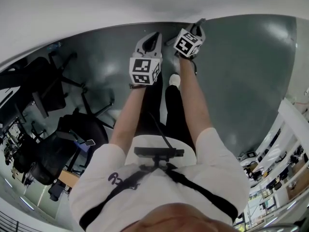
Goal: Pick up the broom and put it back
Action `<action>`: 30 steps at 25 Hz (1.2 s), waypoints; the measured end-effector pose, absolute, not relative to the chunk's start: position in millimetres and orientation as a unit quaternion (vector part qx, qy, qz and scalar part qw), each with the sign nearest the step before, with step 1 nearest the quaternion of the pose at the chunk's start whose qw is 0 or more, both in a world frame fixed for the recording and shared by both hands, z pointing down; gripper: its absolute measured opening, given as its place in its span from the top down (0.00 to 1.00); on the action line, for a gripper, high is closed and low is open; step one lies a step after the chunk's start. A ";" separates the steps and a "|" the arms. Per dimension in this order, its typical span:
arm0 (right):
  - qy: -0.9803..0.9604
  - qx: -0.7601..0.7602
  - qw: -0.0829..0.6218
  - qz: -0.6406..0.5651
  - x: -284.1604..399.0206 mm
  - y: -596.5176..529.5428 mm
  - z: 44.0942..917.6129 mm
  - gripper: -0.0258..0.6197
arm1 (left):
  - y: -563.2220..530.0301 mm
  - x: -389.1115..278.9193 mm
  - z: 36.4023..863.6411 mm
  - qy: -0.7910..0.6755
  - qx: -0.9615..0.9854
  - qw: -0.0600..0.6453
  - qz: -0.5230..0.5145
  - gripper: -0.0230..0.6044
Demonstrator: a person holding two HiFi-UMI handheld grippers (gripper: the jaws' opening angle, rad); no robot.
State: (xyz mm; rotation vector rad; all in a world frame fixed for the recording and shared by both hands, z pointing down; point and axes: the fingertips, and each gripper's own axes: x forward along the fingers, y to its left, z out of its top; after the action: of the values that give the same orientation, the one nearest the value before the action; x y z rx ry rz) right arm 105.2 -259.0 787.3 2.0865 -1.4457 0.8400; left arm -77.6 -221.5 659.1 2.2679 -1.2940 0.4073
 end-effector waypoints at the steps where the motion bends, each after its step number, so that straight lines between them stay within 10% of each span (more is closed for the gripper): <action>1: -0.527 0.759 0.232 0.305 105.6 -262.5 787.9 0.84 | -221.6 -77.0 659.6 -0.474 0.832 0.247 0.150 0.94; 30: -0.627 0.673 0.235 0.315 117.7 -299.6 789.6 0.74 | -212.2 -47.5 659.5 -0.468 0.833 0.252 0.153 0.94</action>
State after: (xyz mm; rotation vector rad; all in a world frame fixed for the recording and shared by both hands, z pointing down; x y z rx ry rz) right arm 117.7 -299.6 789.6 1.8464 -1.7187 0.8633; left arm -47.5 -212.2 659.5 2.2667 -1.2716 0.4149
